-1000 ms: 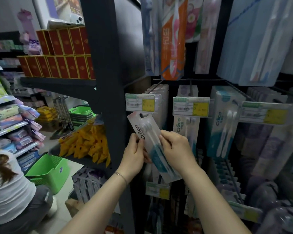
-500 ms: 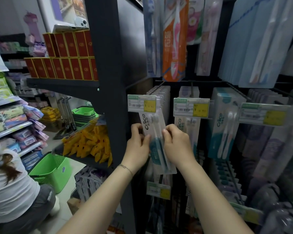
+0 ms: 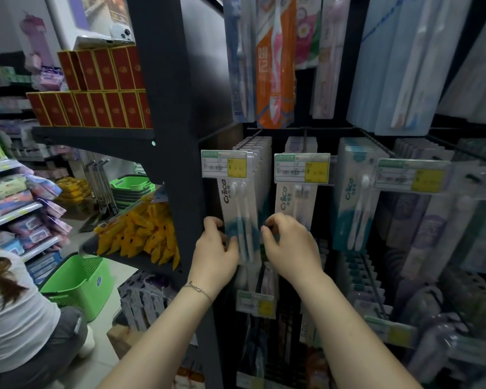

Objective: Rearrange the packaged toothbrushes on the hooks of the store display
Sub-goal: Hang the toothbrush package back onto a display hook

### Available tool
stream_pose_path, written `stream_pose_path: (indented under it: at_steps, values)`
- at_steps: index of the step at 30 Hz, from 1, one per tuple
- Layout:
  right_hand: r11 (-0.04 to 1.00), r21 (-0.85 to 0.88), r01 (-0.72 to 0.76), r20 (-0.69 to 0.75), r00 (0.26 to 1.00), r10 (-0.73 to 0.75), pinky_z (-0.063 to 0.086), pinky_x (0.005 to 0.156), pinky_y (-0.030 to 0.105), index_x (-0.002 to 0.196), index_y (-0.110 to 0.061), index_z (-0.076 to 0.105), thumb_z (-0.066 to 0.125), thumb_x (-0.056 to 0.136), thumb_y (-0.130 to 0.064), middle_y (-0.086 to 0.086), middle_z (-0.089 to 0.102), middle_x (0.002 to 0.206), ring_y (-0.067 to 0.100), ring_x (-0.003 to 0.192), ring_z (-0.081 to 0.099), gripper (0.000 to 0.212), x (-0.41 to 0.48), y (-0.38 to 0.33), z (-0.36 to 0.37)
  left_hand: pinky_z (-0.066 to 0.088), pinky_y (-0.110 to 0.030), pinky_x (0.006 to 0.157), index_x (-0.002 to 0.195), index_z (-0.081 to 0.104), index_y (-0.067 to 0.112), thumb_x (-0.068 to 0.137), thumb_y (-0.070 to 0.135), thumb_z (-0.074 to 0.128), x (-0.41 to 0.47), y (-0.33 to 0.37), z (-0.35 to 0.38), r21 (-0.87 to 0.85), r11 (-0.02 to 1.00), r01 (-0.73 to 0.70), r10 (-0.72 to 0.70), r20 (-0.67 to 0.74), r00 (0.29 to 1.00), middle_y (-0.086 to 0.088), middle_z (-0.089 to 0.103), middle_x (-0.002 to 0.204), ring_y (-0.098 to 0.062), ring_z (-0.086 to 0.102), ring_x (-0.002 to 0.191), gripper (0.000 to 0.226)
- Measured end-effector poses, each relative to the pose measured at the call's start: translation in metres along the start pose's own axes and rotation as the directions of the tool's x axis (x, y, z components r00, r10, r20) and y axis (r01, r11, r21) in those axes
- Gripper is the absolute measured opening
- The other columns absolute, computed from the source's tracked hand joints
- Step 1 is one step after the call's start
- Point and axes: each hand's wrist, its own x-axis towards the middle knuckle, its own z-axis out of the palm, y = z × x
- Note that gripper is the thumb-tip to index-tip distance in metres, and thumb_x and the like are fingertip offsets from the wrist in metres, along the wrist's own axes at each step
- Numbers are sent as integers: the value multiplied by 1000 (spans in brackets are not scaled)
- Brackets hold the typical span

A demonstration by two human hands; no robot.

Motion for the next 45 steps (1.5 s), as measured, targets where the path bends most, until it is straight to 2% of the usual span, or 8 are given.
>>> stream_pose_path:
  at_steps: [2,7,15,24,29,35,39,45]
  values:
    - [997,-76,24,-4,1000,-25,49,71,33,109,-22,59,47,100,-37,-4,60,106,17,89,58,22,-7,3,-4,56,-41,74,111,47,21,95,24,59,-4,-3,2,79,996,-42,39,37,999,3,60,92,-14,61,79,21]
    - [973,-230,24,-36,999,-34,40,63,29,110,-19,59,48,99,-37,-1,61,105,20,90,60,24,-20,12,-17,54,-41,68,98,51,19,97,30,54,-13,7,12,228,955,-188,157,145,977,3,56,88,-16,57,76,11]
    - [952,-302,-57,-93,995,30,50,75,37,105,-14,62,53,95,-34,4,61,97,27,91,61,23,-51,48,-51,53,-41,61,91,46,22,98,34,52,-28,39,48,341,863,-372,272,308,912,4,54,82,-16,54,70,15]
    - [918,-375,-132,-130,988,89,45,79,40,107,-13,62,54,94,-34,5,64,100,28,95,60,26,-88,116,-119,52,-40,67,96,47,22,96,34,51,-62,112,125,317,810,-494,374,369,851,4,56,85,-19,58,75,13]
    - [910,-387,-149,-143,985,100,44,75,40,98,-12,63,59,90,-31,7,64,95,31,91,61,21,-107,165,-166,51,-41,69,99,46,21,96,34,49,-84,154,176,309,793,-525,401,385,831,4,57,87,-21,58,78,14]
    - [893,-426,-148,-95,988,119,46,84,41,111,-15,63,55,93,-37,4,64,105,28,102,60,30,-123,220,-222,49,-40,67,96,44,23,95,36,48,-114,204,235,281,778,-562,437,401,805,3,56,86,-23,60,80,14]
    - [882,-437,-179,-109,983,146,44,77,38,104,-18,59,51,96,-40,1,59,96,24,94,58,25,-130,249,-253,52,-42,73,101,47,21,97,36,48,-125,235,263,237,782,-577,446,434,783,2,61,90,-25,63,81,16]
    - [858,-425,-288,-169,957,238,45,91,40,112,-20,61,50,96,-42,-1,63,108,23,104,58,29,-136,277,-281,42,-35,61,91,41,23,99,37,46,-121,262,294,222,746,-628,472,489,734,7,52,78,-18,56,68,17]
